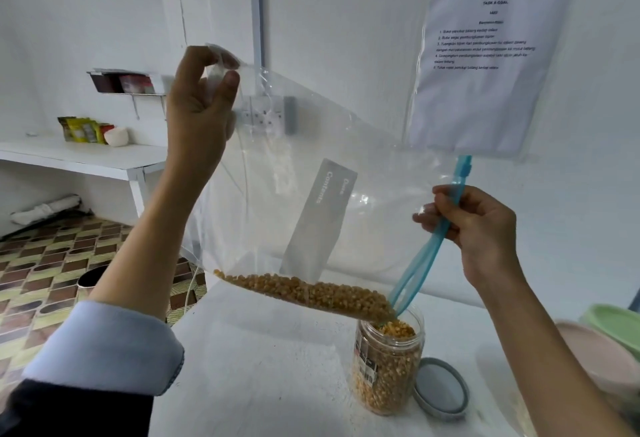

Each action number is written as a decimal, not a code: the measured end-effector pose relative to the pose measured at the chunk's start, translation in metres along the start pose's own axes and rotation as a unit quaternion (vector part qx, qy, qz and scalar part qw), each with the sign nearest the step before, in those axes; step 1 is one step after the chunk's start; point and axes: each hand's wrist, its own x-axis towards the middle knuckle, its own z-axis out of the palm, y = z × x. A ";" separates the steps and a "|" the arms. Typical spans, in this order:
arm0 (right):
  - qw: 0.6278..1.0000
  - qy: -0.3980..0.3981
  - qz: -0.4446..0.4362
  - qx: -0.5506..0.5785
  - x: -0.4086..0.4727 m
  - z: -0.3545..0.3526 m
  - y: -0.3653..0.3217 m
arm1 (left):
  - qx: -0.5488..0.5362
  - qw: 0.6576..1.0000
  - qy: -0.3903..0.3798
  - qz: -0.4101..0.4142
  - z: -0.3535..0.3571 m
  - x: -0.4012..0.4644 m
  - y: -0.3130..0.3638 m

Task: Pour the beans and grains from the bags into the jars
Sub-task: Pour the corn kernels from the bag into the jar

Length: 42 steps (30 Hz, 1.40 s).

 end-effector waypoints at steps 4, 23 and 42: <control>1.000 -0.024 0.016 -0.006 0.000 0.003 0.002 | 0.001 1.000 -0.005 0.000 0.001 -0.002 0.002; 0.999 -0.029 0.039 0.011 0.002 -0.002 -0.008 | -0.019 0.999 -0.026 0.004 0.006 0.000 0.007; 0.998 -0.008 0.043 0.050 0.004 0.002 0.007 | -0.014 1.000 -0.012 0.023 0.009 0.007 0.022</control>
